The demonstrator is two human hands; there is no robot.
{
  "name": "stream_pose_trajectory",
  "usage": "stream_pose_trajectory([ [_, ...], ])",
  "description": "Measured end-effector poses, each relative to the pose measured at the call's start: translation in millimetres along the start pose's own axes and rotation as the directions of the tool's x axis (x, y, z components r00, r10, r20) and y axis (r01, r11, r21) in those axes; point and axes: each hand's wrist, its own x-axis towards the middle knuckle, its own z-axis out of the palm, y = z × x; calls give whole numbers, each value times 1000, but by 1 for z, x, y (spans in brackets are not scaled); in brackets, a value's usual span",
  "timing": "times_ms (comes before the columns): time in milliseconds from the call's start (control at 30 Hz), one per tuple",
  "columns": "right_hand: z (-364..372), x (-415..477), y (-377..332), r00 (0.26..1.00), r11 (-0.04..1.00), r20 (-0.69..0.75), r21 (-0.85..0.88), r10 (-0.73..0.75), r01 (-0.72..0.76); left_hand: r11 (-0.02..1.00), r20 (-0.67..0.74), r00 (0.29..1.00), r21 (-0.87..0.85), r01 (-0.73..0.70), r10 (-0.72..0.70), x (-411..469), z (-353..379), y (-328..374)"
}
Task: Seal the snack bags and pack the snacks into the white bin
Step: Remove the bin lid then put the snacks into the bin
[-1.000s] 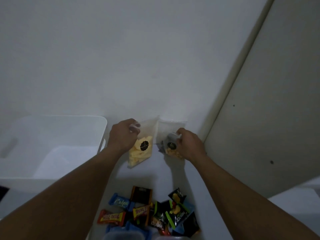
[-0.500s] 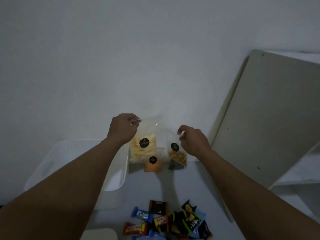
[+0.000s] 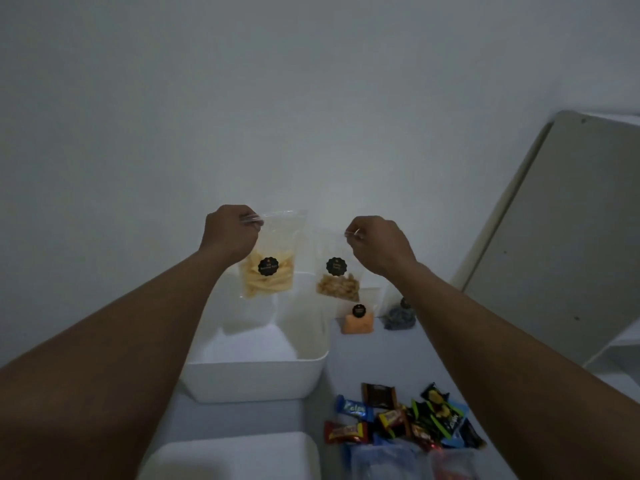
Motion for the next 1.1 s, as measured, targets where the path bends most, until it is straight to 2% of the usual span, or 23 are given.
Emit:
stream_pose_trajectory([
  [133,37,2,-25,999,999,27,-21,-32,32,997,-11,997,-1,74,-74,-2,-14,-39],
  [333,98,8,-38,985,997,166,-53,-43,53,988,16,988,-37,153,-153,-9,-8,-86],
  [533,163,15,-26,963,980,267,-185,-22,74,982,37,983,-50,180,-178,-13,8,-126],
  [767,208,19,-9,929,911,364,-362,-59,199,970,72,973,-86,227,-221,-17,27,-155],
  [967,215,22,4,930,846,339,-447,-141,290,964,152,962,-105,246,-229,-17,45,-162],
  [1100,202,22,19,954,853,229,-440,-196,281,951,230,944,-144,272,-235,-16,65,-157],
])
